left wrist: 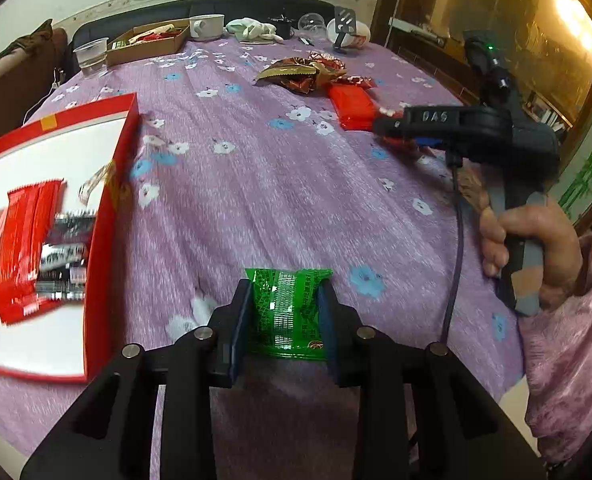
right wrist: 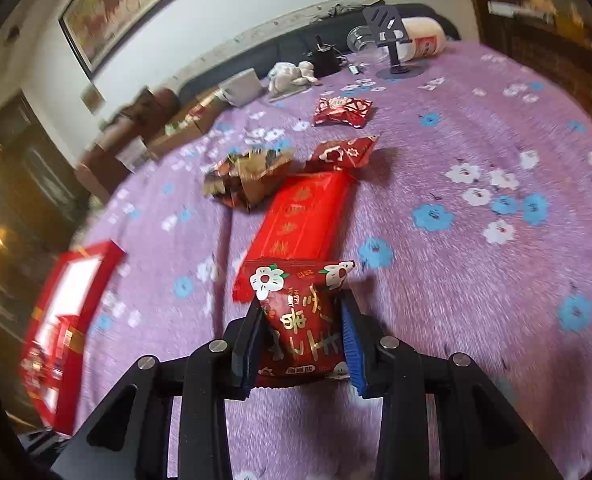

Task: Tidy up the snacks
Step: 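Carry both packets over the white tray and open both grippers to release them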

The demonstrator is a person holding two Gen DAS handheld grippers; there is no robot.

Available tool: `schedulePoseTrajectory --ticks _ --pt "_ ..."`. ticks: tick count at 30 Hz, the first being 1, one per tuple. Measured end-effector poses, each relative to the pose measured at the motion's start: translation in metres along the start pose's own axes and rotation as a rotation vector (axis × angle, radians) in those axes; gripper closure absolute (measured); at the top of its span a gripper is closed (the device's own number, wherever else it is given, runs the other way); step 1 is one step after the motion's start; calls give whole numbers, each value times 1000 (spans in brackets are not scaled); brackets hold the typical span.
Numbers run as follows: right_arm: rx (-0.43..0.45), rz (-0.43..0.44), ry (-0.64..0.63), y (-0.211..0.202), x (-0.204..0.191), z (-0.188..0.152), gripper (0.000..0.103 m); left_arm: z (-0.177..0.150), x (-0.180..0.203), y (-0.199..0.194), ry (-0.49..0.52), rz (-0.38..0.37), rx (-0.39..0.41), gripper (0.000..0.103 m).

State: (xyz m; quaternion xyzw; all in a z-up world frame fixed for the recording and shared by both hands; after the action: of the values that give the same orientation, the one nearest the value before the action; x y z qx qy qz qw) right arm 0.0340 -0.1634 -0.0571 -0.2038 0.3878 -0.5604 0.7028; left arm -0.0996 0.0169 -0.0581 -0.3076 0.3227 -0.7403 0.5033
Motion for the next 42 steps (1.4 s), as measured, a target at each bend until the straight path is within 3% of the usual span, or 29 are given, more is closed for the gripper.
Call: schedulePoseTrajectory --ticks 1,6,14,18,24,31,42 --pt "-15 -18 -28 -1 -7 -5 67 -2 0 -1 -4 -5 4 74" --pt "-78 96 -9 -15 -43 -33 68 -14 -4 -15 -11 -28 39 74" --pt "-16 415 32 -49 -116 -65 68 -20 -11 -55 15 -46 153 74" --pt "-1 468 30 -45 -139 -65 68 -19 -27 -77 -15 -40 212 74" --pt "-37 523 43 -30 -177 -58 68 -24 -72 -115 -86 22 289 74" --pt "-13 577 -28 -35 -241 -42 68 -30 -126 -150 -171 103 345 74" --pt "-68 660 -189 -29 -338 -65 68 -23 -197 -162 -296 210 400 74"
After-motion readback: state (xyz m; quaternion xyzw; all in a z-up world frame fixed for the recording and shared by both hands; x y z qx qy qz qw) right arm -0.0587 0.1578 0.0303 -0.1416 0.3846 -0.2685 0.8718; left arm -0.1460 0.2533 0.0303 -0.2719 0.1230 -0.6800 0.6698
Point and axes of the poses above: each gripper's, at about its wrist camera, not at the fingertips, and y roughly the way its jaws point, x to its right, z to its top, the point moved 10 cm from there along y, roughly the way its jaws point
